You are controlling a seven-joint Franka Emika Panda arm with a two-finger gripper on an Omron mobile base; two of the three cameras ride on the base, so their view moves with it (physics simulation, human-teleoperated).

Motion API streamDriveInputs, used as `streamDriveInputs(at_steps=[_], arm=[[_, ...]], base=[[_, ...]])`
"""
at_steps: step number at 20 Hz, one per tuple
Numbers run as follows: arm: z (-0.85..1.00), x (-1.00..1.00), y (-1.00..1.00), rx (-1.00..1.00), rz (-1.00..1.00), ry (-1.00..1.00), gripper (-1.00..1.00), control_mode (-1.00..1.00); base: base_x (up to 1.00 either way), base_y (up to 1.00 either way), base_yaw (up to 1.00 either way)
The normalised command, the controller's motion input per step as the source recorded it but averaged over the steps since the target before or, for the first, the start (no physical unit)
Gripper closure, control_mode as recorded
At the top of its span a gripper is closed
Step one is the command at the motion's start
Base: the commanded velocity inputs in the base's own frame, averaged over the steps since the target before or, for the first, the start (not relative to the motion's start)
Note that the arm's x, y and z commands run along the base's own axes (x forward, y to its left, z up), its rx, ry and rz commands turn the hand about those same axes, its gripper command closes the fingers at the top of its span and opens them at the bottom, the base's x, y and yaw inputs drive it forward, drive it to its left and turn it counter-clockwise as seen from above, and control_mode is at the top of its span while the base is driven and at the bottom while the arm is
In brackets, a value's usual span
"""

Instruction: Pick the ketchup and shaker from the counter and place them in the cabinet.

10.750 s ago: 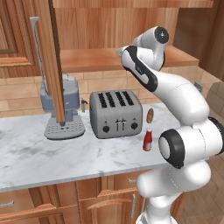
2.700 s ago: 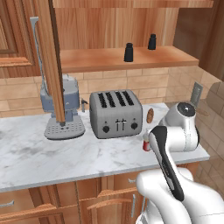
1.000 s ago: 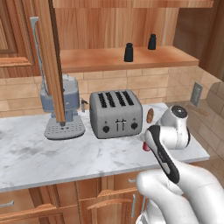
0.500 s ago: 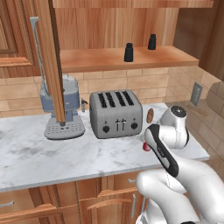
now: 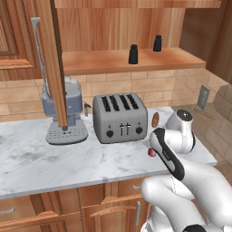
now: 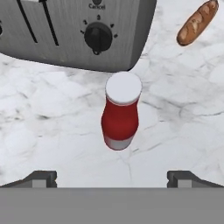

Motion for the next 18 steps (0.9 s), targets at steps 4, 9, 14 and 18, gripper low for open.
streamDriveInputs(at_steps=[4, 9, 14, 18], arm=[[-0.16, 0.00, 0.00, 0.00, 0.00, 0.00, -1.00, -1.00], [-0.12, 0.01, 0.00, 0.00, 0.00, 0.00, -1.00, -1.00], [-0.09, 0.09, 0.00, 0.00, 0.00, -0.01, -1.00, -1.00], [-0.05, 0.10, 0.00, 0.00, 0.00, -0.03, -1.00, -1.00]], base=[[0.00, 0.00, 0.00], [0.00, 0.00, 0.00], [0.00, 0.00, 0.00], [0.00, 0.00, 0.00]])
